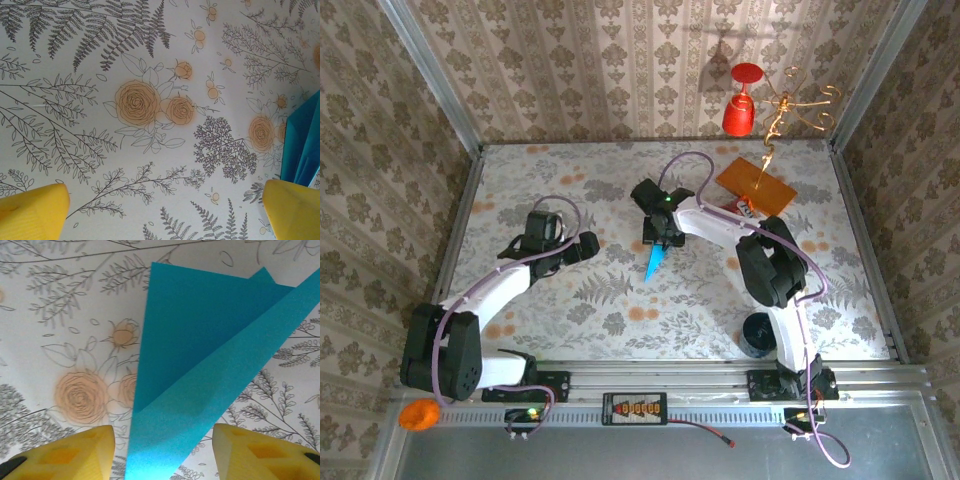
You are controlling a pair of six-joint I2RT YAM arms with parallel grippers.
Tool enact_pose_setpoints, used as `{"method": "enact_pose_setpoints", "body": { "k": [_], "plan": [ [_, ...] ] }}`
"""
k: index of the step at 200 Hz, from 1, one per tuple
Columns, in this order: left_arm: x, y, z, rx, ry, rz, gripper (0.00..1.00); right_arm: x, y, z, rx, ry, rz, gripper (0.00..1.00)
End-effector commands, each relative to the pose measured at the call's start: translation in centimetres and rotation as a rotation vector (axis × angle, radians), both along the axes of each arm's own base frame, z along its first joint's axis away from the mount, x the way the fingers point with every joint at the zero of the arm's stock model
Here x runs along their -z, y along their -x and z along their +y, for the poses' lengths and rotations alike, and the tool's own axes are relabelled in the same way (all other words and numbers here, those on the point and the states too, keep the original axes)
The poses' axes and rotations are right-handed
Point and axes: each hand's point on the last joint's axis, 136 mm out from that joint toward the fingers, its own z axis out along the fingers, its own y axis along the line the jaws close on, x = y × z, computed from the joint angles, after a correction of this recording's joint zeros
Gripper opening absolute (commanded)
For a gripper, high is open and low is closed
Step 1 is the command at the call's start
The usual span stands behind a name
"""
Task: Fold a paper plane with a square sheet of paper (pick it up from the middle)
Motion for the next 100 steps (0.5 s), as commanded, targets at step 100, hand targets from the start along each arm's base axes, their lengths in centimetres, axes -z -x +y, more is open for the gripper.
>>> {"method": "enact_pose_setpoints", "body": {
  "k": [100],
  "plan": [
    [1.3,-0.5,-0.8,0.059,-0.001,0.053,1.00,-0.2,0.5,-2.6,0.083,0.112,0.008,0.37]
  ]
}}
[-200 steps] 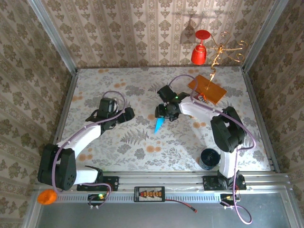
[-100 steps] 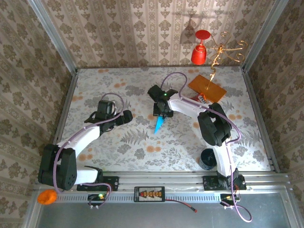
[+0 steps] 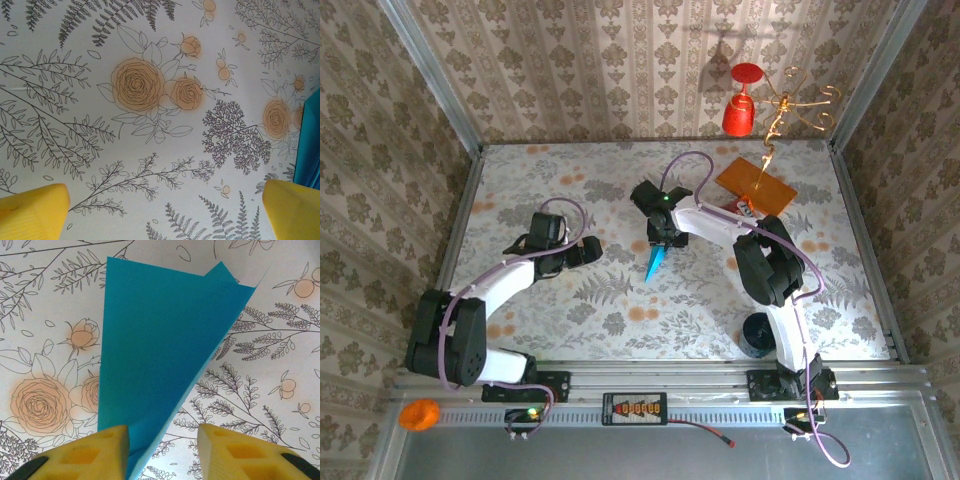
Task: Fold a paper plane with a square sheet of paper (pick it up from the middle)
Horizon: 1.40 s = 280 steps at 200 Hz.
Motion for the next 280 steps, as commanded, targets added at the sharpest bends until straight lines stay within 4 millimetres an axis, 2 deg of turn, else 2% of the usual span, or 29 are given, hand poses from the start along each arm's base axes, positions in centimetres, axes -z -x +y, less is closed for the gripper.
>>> {"method": "enact_pose_setpoints", "body": {
  "k": [1,46,73,110,138,180,206,243,261,280],
  "plan": [
    [-0.8,-0.8,-0.2,0.021,0.005,-0.017,1.00,-0.4,0.3,-1.1,0.042,0.032,-0.005,0.37],
    [-1.3,-1.0,-0.2,0.015,0.002,-0.022,1.00,1.5,0.6,-0.9,0.131,-0.111,0.025,0.24],
    [-1.7,-1.1,0.0,0.014,0.001,-0.034,1.00,0.8,0.5,-1.3,0.151,-0.113,0.001,0.19],
    [-2.0,-1.0,0.1,0.009,0.000,-0.034,1.00,-0.4,0.4,-1.9,0.173,-0.136,-0.039,0.17],
    [-2.1,-0.8,0.0,0.009,0.005,-0.035,1.00,-0.5,0.5,-2.2,0.180,-0.153,-0.042,0.17],
    [-2.1,-0.7,-0.1,0.007,0.022,-0.029,1.00,-1.1,0.3,-1.8,0.146,-0.170,-0.056,0.07],
    [-2.5,-0.9,0.5,-0.040,0.052,-0.038,1.00,-3.3,-0.3,0.5,0.034,-0.272,-0.093,0.06],
    [-3.0,-1.4,2.4,-0.137,0.134,-0.052,1.00,-7.8,-0.5,6.4,-0.185,-0.558,-0.162,0.08],
    [-3.4,-1.5,2.6,-0.156,0.155,-0.066,1.00,-8.3,-0.1,8.5,-0.253,-0.669,-0.147,0.08],
    [-3.8,-1.6,2.5,-0.155,0.166,-0.072,1.00,-7.6,0.4,10.0,-0.295,-0.751,-0.115,0.08]
  ]
}}
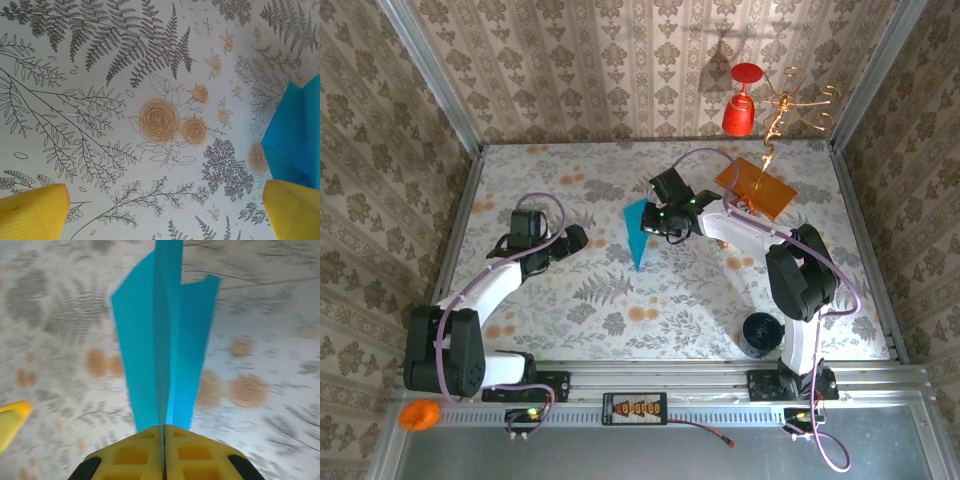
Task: Fold a paper plane with a square sheet of paper (pick it up from the middle)
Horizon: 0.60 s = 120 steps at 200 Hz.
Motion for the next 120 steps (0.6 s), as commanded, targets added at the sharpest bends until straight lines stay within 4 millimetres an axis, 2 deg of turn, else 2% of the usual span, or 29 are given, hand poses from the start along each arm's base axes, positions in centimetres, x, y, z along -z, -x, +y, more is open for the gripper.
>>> {"method": "enact_pose_setpoints", "body": {
  "k": [1,43,69,120],
  "plan": [
    [-1.1,-0.1,-0.5,-0.005,0.055,-0.025,1.00,-0.6,1.3,3.4,-0.155,-0.167,0.000,0.08],
    [-0.6,0.0,-2.1,0.043,0.098,0.007,1.00,2.9,2.1,4.1,-0.178,-0.250,0.072,0.09],
    [0.1,0.2,-3.9,0.091,0.082,0.032,0.98,5.6,2.5,3.3,-0.156,-0.260,0.124,0.09],
    [2.3,0.6,-7.6,0.143,0.086,0.102,0.93,8.4,2.3,0.4,-0.075,-0.287,0.174,0.10]
  ]
}}
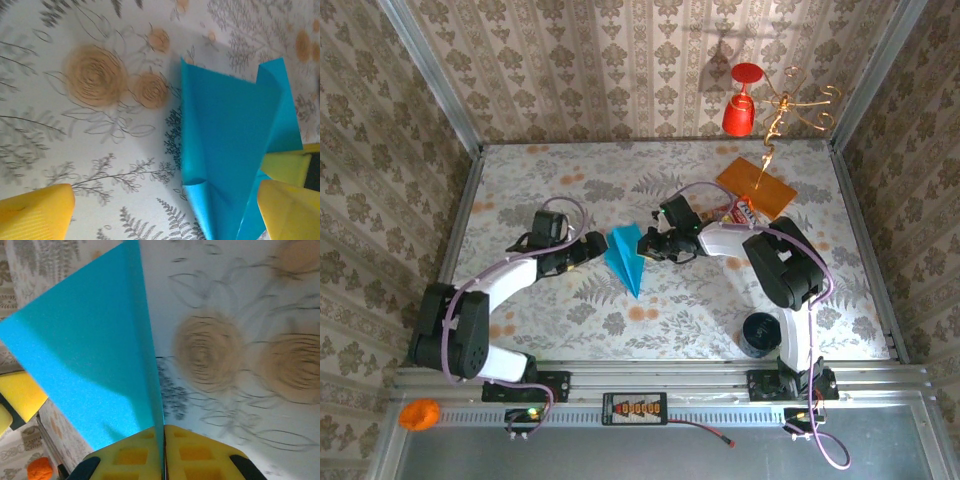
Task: Fold a paper plane with a square sheet of paper (pick it up from the middle)
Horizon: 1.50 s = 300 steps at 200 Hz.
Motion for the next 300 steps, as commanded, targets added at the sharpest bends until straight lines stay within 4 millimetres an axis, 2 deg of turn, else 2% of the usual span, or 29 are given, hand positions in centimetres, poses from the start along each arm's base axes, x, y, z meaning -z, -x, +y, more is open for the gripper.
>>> {"method": "enact_pose_setpoints", "body": {
  "k": [1,23,49,68,104,121,127,144,158,179,214,269,300],
  "plan": [
    [-0.3,-0.9,-1.8,0.007,0.028,0.001,0.93,0.0,-0.6,-0.4,0.021,-0.057,0.006,0.10],
    [0.7,-0.6,-3.2,0.031,0.023,0.033,0.92,0.8,-0.5,-1.2,0.039,-0.062,0.030,0.12],
    [0.5,-0.7,-5.1,0.068,0.060,0.028,0.91,0.9,-0.3,-1.6,0.041,-0.063,0.032,0.13],
    [0.8,-0.9,-5.4,0.051,0.059,0.042,0.87,0.8,-0.2,-1.6,0.037,-0.066,0.029,0.13],
    [2.4,-1.1,-4.6,-0.004,0.010,0.110,0.60,0.9,-0.2,-1.8,0.036,-0.063,0.028,0.13],
    [2.3,-1.5,-5.0,0.002,0.020,0.112,0.50,0.8,-0.3,-1.8,0.034,-0.062,0.026,0.13],
    [2.2,-1.0,-6.2,0.036,0.025,0.110,0.47,0.7,-0.3,-1.8,0.033,-0.062,0.024,0.13],
    [2.2,-1.2,-6.9,0.056,0.034,0.112,0.40,0.7,-0.3,-1.8,0.032,-0.058,0.020,0.12],
    [2.3,-1.3,-7.0,0.056,0.035,0.119,0.36,0.6,-0.3,-1.9,0.032,-0.054,0.016,0.11],
    [2.5,-1.3,-6.8,0.053,0.022,0.122,0.25,0.3,-0.5,-2.1,0.039,-0.046,0.003,0.09],
    [1.4,-1.7,-7.2,0.080,0.055,0.080,0.10,-0.7,-0.8,-3.0,0.065,-0.034,-0.042,0.07],
    [0.1,-2.3,-7.6,0.118,0.103,0.021,0.07,-1.9,-1.2,-4.7,0.127,-0.044,-0.093,0.07],
    [1.6,-2.1,-7.1,0.096,0.072,0.057,0.08,-1.5,-1.2,-5.2,0.148,-0.038,-0.090,0.07]
  ]
}}
